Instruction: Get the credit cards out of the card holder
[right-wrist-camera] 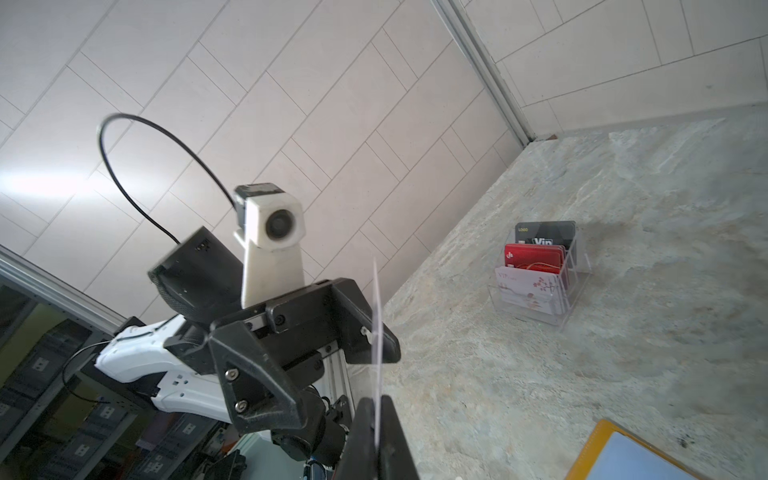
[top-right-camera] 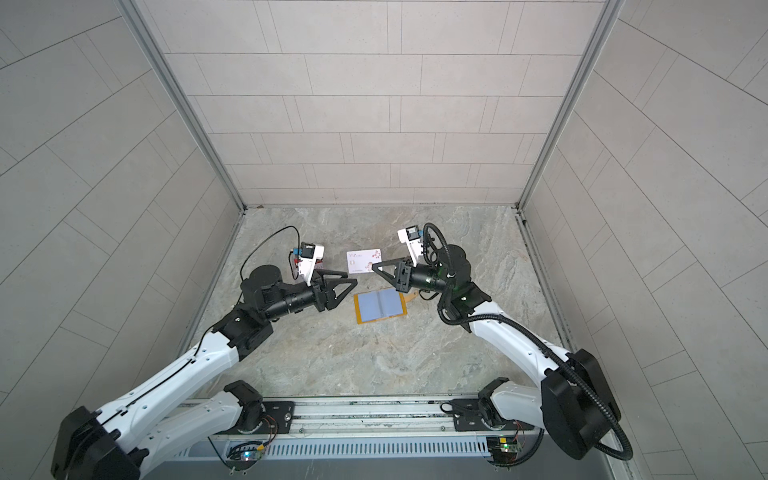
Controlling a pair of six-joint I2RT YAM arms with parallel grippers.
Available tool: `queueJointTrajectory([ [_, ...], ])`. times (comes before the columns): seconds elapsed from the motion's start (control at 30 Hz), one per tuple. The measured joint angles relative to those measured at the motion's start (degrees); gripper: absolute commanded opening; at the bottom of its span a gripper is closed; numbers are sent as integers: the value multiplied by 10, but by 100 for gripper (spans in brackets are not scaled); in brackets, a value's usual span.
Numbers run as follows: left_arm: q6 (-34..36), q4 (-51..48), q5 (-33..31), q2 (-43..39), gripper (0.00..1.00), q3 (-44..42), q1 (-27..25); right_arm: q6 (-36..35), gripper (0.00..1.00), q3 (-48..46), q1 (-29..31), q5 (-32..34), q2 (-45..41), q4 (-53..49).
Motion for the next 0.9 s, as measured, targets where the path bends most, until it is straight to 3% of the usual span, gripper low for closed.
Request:
queueJointTrajectory([
  [0.17,101,-154,-26,-28,86,48,0,-112,0,47,0,-6,-13,-156],
  [0.37,188,-280,-40,-28,80,104,0,-206,0,84,2,-47,-14,-285],
  [0.67,274,-384,34,30,74,169,0,-292,0,108,28,-110,-5,-389],
  [0.9,308,-411,94,51,69,192,0,-335,0,125,49,-127,13,-430],
])
